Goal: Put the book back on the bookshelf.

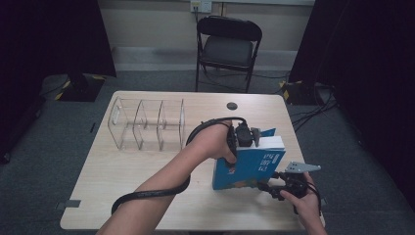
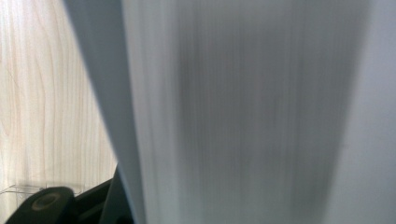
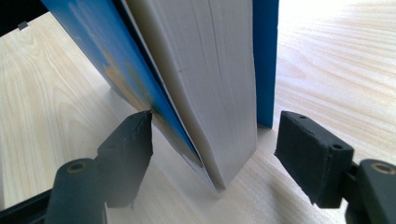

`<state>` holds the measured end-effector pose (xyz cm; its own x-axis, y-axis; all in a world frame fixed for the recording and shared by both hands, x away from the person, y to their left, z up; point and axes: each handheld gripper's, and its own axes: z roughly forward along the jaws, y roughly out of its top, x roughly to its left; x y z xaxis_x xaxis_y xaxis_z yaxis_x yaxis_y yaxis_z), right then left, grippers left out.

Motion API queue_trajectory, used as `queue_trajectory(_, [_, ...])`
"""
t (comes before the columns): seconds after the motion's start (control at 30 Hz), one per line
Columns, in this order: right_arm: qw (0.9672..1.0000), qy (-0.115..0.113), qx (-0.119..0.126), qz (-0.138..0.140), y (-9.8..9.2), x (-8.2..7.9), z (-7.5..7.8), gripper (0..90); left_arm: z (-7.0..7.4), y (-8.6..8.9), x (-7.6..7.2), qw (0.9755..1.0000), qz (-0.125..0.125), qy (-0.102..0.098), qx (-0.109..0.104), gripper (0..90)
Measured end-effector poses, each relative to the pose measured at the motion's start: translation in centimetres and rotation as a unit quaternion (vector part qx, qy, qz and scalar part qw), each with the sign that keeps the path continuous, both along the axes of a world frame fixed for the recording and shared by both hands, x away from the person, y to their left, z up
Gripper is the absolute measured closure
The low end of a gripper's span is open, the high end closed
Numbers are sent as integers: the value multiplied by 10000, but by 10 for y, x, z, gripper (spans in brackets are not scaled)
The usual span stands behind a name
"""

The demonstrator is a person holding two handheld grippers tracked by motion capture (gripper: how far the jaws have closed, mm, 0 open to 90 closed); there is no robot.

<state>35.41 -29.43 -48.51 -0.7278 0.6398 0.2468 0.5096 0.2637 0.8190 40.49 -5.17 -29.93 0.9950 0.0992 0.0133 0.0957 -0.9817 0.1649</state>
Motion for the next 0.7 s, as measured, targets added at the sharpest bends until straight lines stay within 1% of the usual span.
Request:
queue_trajectory(0.17, [10000,3,-35,1,0,0,0,266,0,-1,-4,10000,-24,14,59,584])
queue_trajectory(0.2, [10000,-15,-98,-7,-1,0,0,262,0,-1,-5,10000,-1,-1,36,589])
queue_trajectory(0.23, [9998,-36,-169,-20,-1,0,0,261,1,0,-5,10000,56,33,54,595])
queue_trajectory(0.3, [9998,-27,-179,-34,-3,0,-1,248,1,-1,-7,9999,126,39,64,600])
queue_trajectory(0.33, [9999,22,-159,-55,-4,0,-2,240,1,-1,-8,9998,180,8,74,602])
queue_trajectory(0.4, [9997,32,-214,-87,-5,0,-3,222,2,-1,-10,9998,190,34,87,606])
queue_trajectory(0.43, [9996,49,-253,-64,-6,0,-3,222,2,-1,-12,9996,255,-4,74,610])
queue_trajectory(0.47, [9994,79,-343,-74,-7,1,-4,221,2,-1,-13,9996,253,0,85,611])
queue_trajectory(0.5, [9988,114,-471,-70,-7,1,-5,221,2,-1,-14,9995,299,-60,70,613])
queue_trajectory(0.53, [9980,130,-615,-10,-7,2,-6,221,2,-1,-15,9994,336,-42,64,614])
queue_trajectory(0.57, [9968,156,-779,55,-7,2,-7,218,2,0,-16,9993,371,-33,62,615])
queue_trajectory(0.63, [9939,131,-1093,17,-8,1,-9,213,3,1,-16,9988,490,43,37,617])
queue_trajectory(0.67, [9935,82,-1136,36,-9,0,-9,210,3,2,-15,9987,504,91,36,617])
queue_trajectory(0.7, [9934,71,-1144,16,-9,0,-10,210,3,3,-16,9982,584,114,17,617])
